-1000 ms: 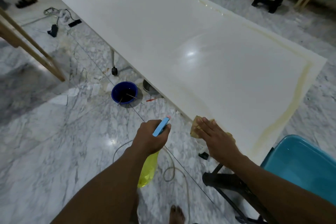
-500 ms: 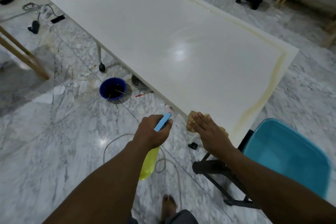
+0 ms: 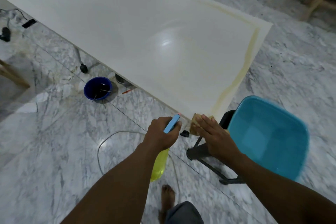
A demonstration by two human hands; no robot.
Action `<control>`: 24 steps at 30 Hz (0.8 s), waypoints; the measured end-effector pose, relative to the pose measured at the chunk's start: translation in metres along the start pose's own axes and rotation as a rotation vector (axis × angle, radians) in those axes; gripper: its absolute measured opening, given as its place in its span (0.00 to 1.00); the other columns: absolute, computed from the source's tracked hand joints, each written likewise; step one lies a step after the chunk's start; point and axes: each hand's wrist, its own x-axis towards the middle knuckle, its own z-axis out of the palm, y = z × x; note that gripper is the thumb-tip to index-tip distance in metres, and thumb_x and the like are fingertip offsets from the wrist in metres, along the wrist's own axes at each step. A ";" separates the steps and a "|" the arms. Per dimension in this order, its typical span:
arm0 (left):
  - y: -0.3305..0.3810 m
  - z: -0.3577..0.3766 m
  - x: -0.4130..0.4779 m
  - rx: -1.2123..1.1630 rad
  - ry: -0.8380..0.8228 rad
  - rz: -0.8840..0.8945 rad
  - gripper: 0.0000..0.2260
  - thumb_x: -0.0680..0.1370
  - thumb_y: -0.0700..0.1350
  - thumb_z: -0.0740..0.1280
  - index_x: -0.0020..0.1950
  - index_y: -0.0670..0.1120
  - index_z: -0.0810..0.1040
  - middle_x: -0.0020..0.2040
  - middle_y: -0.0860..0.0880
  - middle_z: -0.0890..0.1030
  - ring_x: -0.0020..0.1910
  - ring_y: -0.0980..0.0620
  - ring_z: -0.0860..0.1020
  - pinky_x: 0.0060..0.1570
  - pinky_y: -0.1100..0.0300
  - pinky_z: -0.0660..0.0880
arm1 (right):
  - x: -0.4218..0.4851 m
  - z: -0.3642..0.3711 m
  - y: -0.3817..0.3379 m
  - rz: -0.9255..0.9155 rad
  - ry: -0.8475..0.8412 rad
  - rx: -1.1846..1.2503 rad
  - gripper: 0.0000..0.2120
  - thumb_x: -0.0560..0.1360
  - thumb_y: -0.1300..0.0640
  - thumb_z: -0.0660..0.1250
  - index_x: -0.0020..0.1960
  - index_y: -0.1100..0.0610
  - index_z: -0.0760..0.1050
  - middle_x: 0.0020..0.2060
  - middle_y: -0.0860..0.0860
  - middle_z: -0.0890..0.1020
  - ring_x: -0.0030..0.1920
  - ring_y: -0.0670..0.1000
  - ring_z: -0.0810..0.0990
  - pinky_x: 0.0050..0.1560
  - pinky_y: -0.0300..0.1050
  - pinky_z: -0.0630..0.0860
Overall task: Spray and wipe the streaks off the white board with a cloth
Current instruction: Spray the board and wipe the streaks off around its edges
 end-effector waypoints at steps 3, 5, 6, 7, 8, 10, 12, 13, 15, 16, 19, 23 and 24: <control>0.008 -0.006 0.000 0.015 -0.017 0.002 0.18 0.80 0.56 0.67 0.37 0.45 0.76 0.28 0.47 0.75 0.30 0.38 0.80 0.35 0.41 0.82 | 0.015 -0.023 -0.015 0.319 0.099 0.342 0.22 0.77 0.66 0.60 0.71 0.57 0.72 0.68 0.53 0.76 0.66 0.53 0.76 0.66 0.52 0.74; 0.015 -0.017 0.003 0.021 0.000 -0.009 0.18 0.81 0.55 0.67 0.35 0.47 0.75 0.27 0.49 0.75 0.30 0.39 0.81 0.36 0.42 0.83 | 0.044 -0.048 -0.025 0.743 0.199 0.719 0.13 0.82 0.48 0.59 0.64 0.48 0.75 0.58 0.48 0.81 0.55 0.48 0.80 0.58 0.48 0.75; 0.018 -0.025 0.004 0.025 0.012 -0.011 0.18 0.81 0.55 0.68 0.35 0.48 0.75 0.28 0.48 0.76 0.30 0.39 0.81 0.35 0.42 0.83 | 0.061 -0.065 -0.030 0.965 0.247 1.039 0.13 0.81 0.43 0.59 0.57 0.47 0.77 0.52 0.49 0.82 0.49 0.50 0.80 0.53 0.49 0.77; 0.021 -0.034 0.005 0.026 0.025 -0.009 0.17 0.81 0.55 0.68 0.35 0.48 0.76 0.28 0.47 0.77 0.30 0.39 0.82 0.35 0.42 0.83 | 0.076 -0.079 -0.031 1.145 0.255 1.414 0.15 0.80 0.43 0.59 0.54 0.51 0.79 0.48 0.53 0.83 0.45 0.52 0.82 0.48 0.50 0.79; 0.025 -0.043 0.006 0.031 0.036 -0.002 0.17 0.81 0.55 0.68 0.37 0.47 0.78 0.30 0.45 0.79 0.30 0.40 0.82 0.35 0.41 0.84 | 0.087 -0.093 -0.034 1.254 0.231 1.745 0.16 0.81 0.47 0.58 0.52 0.56 0.79 0.43 0.55 0.84 0.41 0.54 0.82 0.43 0.47 0.80; 0.033 -0.064 0.008 0.047 0.055 0.018 0.16 0.80 0.56 0.67 0.40 0.45 0.81 0.32 0.43 0.81 0.31 0.40 0.83 0.36 0.41 0.84 | 0.103 -0.114 -0.042 1.281 0.259 2.084 0.19 0.82 0.50 0.56 0.49 0.61 0.79 0.37 0.56 0.84 0.36 0.55 0.84 0.35 0.44 0.81; 0.039 -0.089 0.013 0.064 0.079 0.035 0.16 0.80 0.56 0.67 0.42 0.45 0.81 0.33 0.42 0.81 0.31 0.40 0.83 0.36 0.41 0.83 | 0.119 -0.123 -0.057 1.264 0.341 2.193 0.24 0.81 0.47 0.57 0.44 0.63 0.84 0.37 0.57 0.85 0.36 0.57 0.85 0.39 0.49 0.83; 0.042 -0.101 0.016 0.080 0.091 0.051 0.16 0.80 0.56 0.67 0.42 0.44 0.81 0.34 0.42 0.81 0.31 0.40 0.83 0.36 0.41 0.83 | 0.127 -0.123 -0.063 1.260 0.381 2.234 0.25 0.80 0.46 0.57 0.43 0.63 0.85 0.40 0.58 0.85 0.38 0.58 0.86 0.42 0.52 0.83; 0.043 -0.131 0.021 0.130 0.103 0.091 0.17 0.81 0.55 0.66 0.40 0.43 0.79 0.34 0.42 0.81 0.31 0.40 0.82 0.36 0.40 0.82 | 0.153 -0.127 -0.079 1.258 0.361 2.264 0.24 0.78 0.45 0.59 0.47 0.63 0.83 0.43 0.58 0.85 0.40 0.59 0.86 0.45 0.53 0.82; 0.042 -0.143 0.023 0.151 0.103 0.108 0.17 0.81 0.55 0.66 0.40 0.43 0.78 0.34 0.42 0.81 0.31 0.40 0.82 0.35 0.40 0.81 | 0.168 -0.130 -0.086 1.252 0.336 2.262 0.22 0.78 0.45 0.60 0.49 0.62 0.82 0.43 0.58 0.85 0.41 0.59 0.85 0.46 0.51 0.82; 0.030 -0.187 0.027 0.165 0.130 0.131 0.18 0.82 0.54 0.66 0.40 0.41 0.77 0.34 0.40 0.80 0.31 0.40 0.79 0.34 0.43 0.79 | 0.221 -0.139 -0.113 1.182 0.242 2.272 0.18 0.77 0.48 0.62 0.47 0.61 0.83 0.42 0.56 0.85 0.40 0.58 0.85 0.47 0.50 0.78; 0.001 -0.246 0.031 0.112 0.167 0.096 0.20 0.81 0.56 0.66 0.39 0.41 0.76 0.33 0.39 0.79 0.31 0.37 0.78 0.34 0.41 0.78 | 0.298 -0.137 -0.153 1.130 0.153 2.237 0.21 0.79 0.50 0.60 0.40 0.63 0.84 0.38 0.57 0.85 0.37 0.58 0.85 0.46 0.52 0.76; -0.006 -0.261 0.033 0.091 0.174 0.084 0.20 0.80 0.56 0.65 0.40 0.41 0.77 0.33 0.39 0.79 0.32 0.36 0.79 0.35 0.39 0.80 | 0.316 -0.132 -0.161 1.136 0.128 2.228 0.19 0.78 0.50 0.61 0.42 0.63 0.83 0.39 0.57 0.85 0.38 0.58 0.85 0.48 0.52 0.77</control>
